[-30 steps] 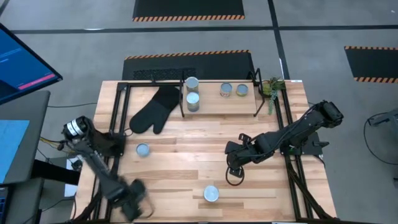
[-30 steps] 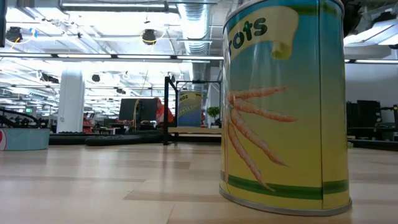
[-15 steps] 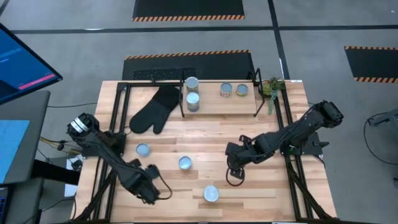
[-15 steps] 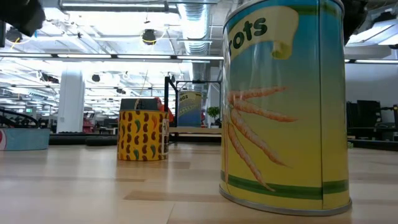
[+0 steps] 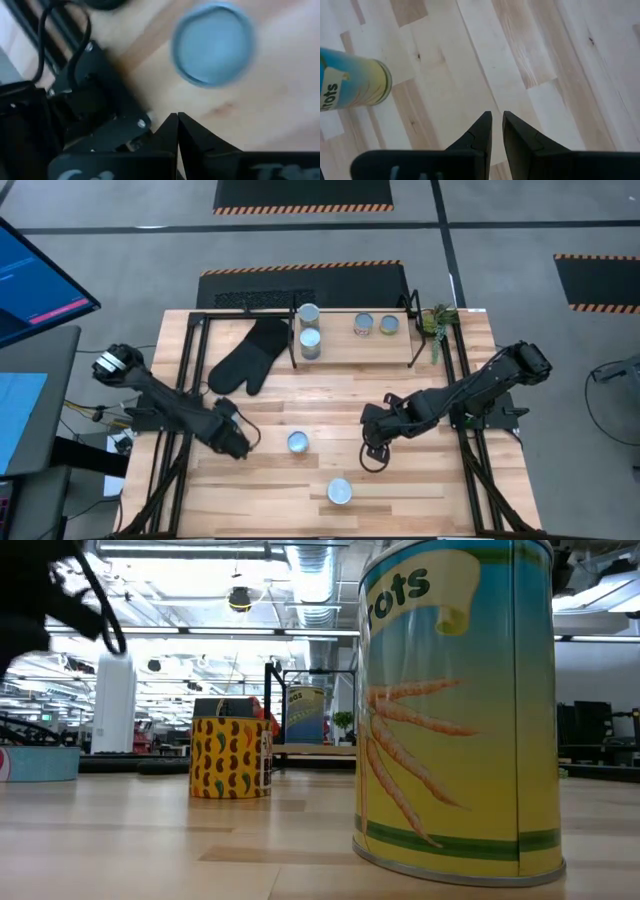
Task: Pick and place cans onto a shelf
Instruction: Move the canned goods to the center of the table
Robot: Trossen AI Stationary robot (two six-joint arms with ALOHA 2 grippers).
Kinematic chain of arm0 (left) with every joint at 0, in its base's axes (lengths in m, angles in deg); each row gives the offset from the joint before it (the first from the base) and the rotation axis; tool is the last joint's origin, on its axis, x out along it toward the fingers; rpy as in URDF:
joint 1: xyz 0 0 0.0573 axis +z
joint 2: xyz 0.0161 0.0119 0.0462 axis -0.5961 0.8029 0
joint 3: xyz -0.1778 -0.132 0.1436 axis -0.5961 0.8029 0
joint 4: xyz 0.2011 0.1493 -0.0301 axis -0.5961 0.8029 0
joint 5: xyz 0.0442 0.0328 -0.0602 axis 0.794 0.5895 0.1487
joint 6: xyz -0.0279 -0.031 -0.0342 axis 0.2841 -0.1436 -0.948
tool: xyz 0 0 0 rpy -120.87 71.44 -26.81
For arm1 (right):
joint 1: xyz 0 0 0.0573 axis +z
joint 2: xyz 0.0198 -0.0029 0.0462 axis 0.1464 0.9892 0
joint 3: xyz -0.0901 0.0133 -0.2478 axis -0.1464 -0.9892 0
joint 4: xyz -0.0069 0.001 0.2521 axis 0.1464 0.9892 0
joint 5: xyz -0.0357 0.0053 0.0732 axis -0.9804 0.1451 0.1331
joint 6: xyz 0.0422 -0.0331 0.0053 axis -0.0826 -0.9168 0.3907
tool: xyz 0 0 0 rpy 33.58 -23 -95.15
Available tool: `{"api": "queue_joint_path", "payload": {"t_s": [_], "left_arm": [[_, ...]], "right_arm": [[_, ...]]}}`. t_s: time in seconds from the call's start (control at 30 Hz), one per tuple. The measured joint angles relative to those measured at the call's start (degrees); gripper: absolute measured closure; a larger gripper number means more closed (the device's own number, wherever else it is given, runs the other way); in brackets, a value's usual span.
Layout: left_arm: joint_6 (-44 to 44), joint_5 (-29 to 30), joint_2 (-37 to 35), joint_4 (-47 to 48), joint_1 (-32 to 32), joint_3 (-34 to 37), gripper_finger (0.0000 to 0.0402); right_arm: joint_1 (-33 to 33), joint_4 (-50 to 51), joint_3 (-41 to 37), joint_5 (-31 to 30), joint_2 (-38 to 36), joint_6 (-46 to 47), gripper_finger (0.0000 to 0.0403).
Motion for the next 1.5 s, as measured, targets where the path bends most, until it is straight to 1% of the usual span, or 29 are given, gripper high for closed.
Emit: {"api": "queue_joint_path", "payload": {"t_s": [0.1, 0.2, 0.33, 0.4, 0.47, 0.53, 0.6, 0.63, 0.67, 0.73, 0.8, 0.87, 0.97, 1.03, 1.1, 1.13, 1.2, 1.3, 1.43, 1.5], "left_arm": [[-3.38, -2.24, -0.39, -2.27, 3.45, 4.63, 0.0401], [-5.17, -2.55, -0.16, -6.58, 5.76, 7.90, 0.0401], [-5.73, 0.44, -0.18, -10.82, 8.40, 9.33, 0.0401], [-4.10, 1.71, -0.18, -13.22, 10.33, 9.40, 0.0401], [-0.79, 2.52, -0.18, -20.04, 12.68, 9.40, 0.0401], [5.58, 2.84, -0.18, -31.74, 14.41, 9.16, 0.0401], [10.40, 4.42, -0.18, -43.78, 15.23, 8.61, 0.0401], [11.41, 5.71, -0.18, -47.78, 15.47, 8.03, 0.0401], [11.78, 6.89, -0.18, -49.37, 15.59, 7.17, 0.0401], [11.76, 9.06, -0.18, -47.01, 15.62, 5.03, 0.0401], [11.66, 8.53, -0.18, -42.41, 15.37, 2.99, 0.0401], [12.91, 4.45, -0.18, -39.48, 14.73, 1.61, 0.0401], [15.33, -0.80, -0.13, -40.90, 13.38, 1.39, 0.0401], [15.71, 0.10, 0.94, -43.61, 12.59, 1.36, 0.0401], [16.15, 2.86, 2.25, -43.38, 12.41, 1.40, 0.0401], [16.76, 3.26, 3.46, -44.07, 12.80, 1.39, 0.0401], [18.52, 1.53, 6.44, -44.48, 13.48, 1.40, 0.0401], [20.85, -0.59, 10.79, -47.73, 13.68, 1.24, 0.0401], [23.85, 0.73, 15.19, -48.96, 14.71, -2.58, 0.0401], [26.89, 3.25, 17.25, -49.79, 16.19, -5.66, 0.0401]], "right_arm": [[-0.38, -0.02, 0.00, 0.00, 0.00, -0.16, 0.0333], [-0.69, 0.01, 0.00, 0.02, 0.00, -0.19, 0.0333], [-1.11, 0.02, 0.00, 0.03, 0.00, -0.24, 0.0333], [-1.12, 0.01, 0.00, 0.04, 0.00, -0.34, 0.0333], [-1.26, 0.01, 0.00, 0.04, 0.00, -0.38, 0.0333], [-1.47, 0.02, 0.00, 0.04, 0.00, -0.36, 0.0333], [-1.50, 0.01, 0.00, 0.04, 0.00, -0.50, 0.0333], [-1.63, 0.01, 0.00, 0.04, 0.00, -0.56, 0.0333], [-1.77, 0.03, 0.00, 0.04, 0.00, -0.54, 0.0333], [-1.73, 0.01, 0.00, 0.04, 0.00, -0.51, 0.0333], [-1.59, 0.03, 0.00, 0.06, 0.00, -0.32, 0.0333], [-1.23, 0.03, 0.00, 0.05, 0.00, 0.02, 0.0333], [-0.59, 0.03, 0.00, 0.06, 0.00, 0.05, 0.0333], [-0.23, 0.06, 0.00, 0.08, 0.00, 0.06, 0.0333], [-0.14, 0.09, 0.00, 0.08, 0.00, 0.10, 0.0333], [-0.17, 0.22, 0.00, 0.08, 0.00, 0.10, 0.0333], [-0.20, 0.57, 0.00, 0.08, 0.00, 0.10, 0.0333], [-0.22, 1.72, 0.02, 0.08, 0.00, 0.12, 0.0333], [-0.20, 2.95, 0.00, 0.28, 0.00, 0.27, 0.0333], [-0.20, 3.12, 0.00, 0.32, 0.00, 0.27, 0.0333]]}}
